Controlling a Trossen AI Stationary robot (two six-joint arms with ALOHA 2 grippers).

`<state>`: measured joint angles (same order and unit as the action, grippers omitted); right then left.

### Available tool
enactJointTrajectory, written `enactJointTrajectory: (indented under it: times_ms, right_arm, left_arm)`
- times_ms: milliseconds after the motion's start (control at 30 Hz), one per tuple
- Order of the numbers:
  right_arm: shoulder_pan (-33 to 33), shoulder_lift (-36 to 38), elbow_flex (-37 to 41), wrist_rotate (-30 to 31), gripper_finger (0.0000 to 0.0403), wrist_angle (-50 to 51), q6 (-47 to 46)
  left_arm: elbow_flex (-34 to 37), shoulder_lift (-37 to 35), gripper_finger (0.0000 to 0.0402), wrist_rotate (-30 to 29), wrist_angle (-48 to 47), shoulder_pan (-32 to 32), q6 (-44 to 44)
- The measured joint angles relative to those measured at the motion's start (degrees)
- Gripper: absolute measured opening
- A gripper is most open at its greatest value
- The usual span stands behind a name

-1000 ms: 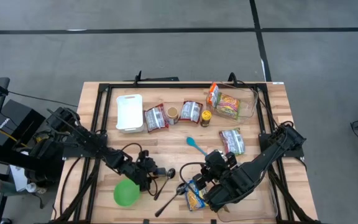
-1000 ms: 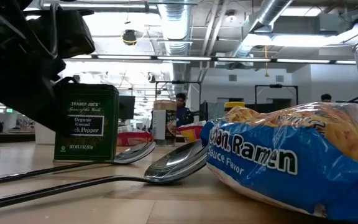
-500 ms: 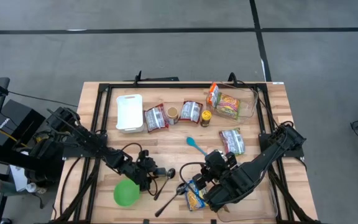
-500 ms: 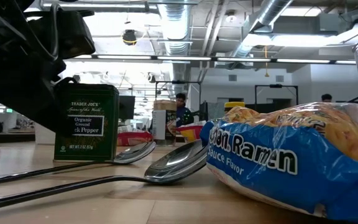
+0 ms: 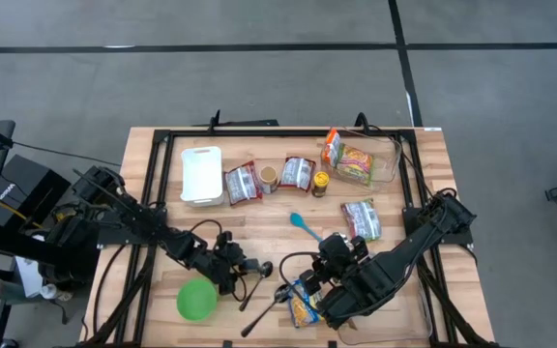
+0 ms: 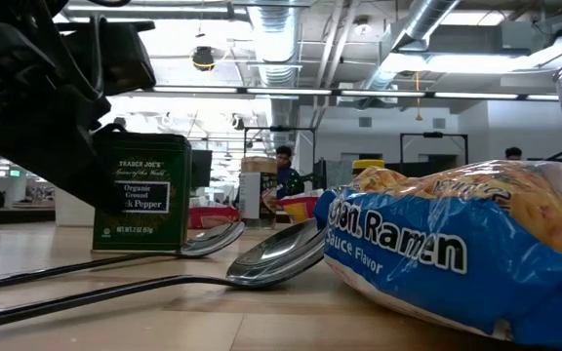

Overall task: Pick & Place Food Item
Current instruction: Put the black spice can into the bottom transparent bin

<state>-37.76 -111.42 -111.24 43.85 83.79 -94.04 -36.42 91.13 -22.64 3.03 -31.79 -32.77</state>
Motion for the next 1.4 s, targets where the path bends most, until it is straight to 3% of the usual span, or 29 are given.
enactJointTrajectory:
  times_ms: [733, 1233, 1400]
  right_arm:
    - [0.0, 0.0, 0.0, 1.2, 0.0116, -0.3, 0.0]
    - [0.0, 0.0, 0.0, 1.2, 0.0116, -0.3, 0.1]
    - [0.0, 0.0, 0.0, 1.2, 0.0116, -0.3, 0.1]
  left_arm:
    - [0.0, 2.9, 0.0233, -1.3, 3.8, -0.1, 3.6]
    - [0.0, 2.7, 0.0135, -1.3, 3.9, 0.0, 1.8]
    - [0.0, 2.7, 0.0124, -1.3, 3.9, 0.0, 1.8]
